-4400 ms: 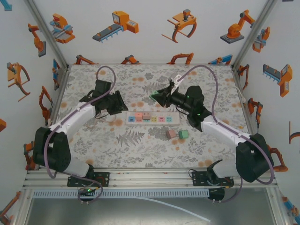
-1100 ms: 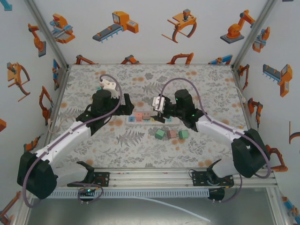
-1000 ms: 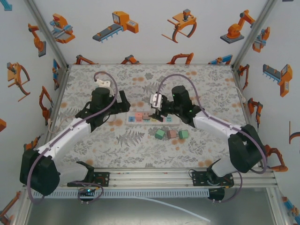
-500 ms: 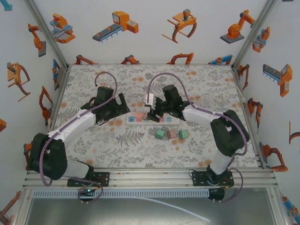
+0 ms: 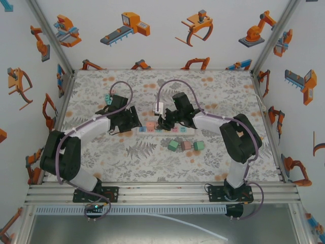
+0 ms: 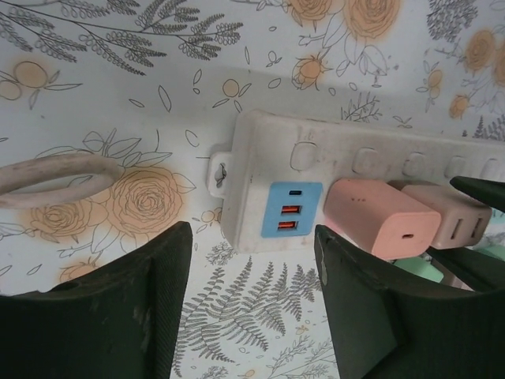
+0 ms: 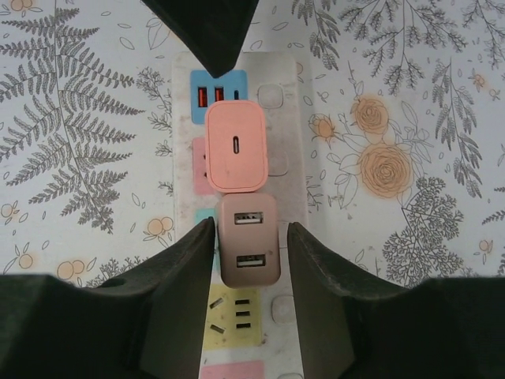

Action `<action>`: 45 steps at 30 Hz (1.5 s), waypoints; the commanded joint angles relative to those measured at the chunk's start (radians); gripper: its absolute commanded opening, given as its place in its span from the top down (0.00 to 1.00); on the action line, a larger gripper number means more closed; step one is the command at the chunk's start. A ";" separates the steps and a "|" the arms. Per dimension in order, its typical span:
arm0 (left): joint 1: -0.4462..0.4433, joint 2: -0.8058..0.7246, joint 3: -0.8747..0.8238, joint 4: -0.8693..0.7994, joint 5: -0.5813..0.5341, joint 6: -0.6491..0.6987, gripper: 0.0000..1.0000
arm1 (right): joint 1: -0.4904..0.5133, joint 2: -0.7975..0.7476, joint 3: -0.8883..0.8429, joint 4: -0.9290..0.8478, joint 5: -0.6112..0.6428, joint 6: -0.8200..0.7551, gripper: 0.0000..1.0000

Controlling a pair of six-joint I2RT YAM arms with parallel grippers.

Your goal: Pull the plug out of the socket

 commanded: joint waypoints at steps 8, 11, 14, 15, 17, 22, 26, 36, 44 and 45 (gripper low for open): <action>-0.011 0.069 0.022 0.026 0.031 0.002 0.54 | 0.007 0.020 0.025 0.001 -0.050 0.025 0.64; -0.015 0.090 0.025 0.023 0.032 0.000 0.56 | 0.007 0.019 0.025 -0.001 -0.053 0.026 0.66; -0.019 0.100 0.033 0.004 0.027 0.000 0.57 | 0.007 0.013 0.027 0.002 -0.066 0.029 0.70; -0.020 0.101 0.032 0.002 0.021 0.000 0.58 | 0.007 0.010 0.027 0.006 -0.069 0.031 0.72; -0.022 0.102 0.032 -0.004 0.009 0.002 0.58 | 0.007 0.005 0.028 0.016 -0.074 0.040 0.75; -0.027 0.111 0.028 -0.014 -0.011 0.007 0.58 | 0.007 -0.011 0.034 0.049 -0.081 0.070 0.79; -0.033 0.117 0.027 -0.032 -0.041 0.014 0.58 | 0.006 -0.025 0.034 0.079 -0.094 0.095 0.82; -0.034 0.122 0.031 -0.044 -0.078 0.013 0.58 | -0.011 -0.065 -0.003 0.224 -0.108 0.193 0.90; -0.034 0.120 0.030 -0.047 -0.091 0.012 0.58 | -0.019 -0.094 -0.025 0.265 -0.094 0.206 0.93; -0.034 0.120 0.030 -0.047 -0.093 0.012 0.58 | -0.019 -0.099 -0.030 0.272 -0.091 0.208 0.93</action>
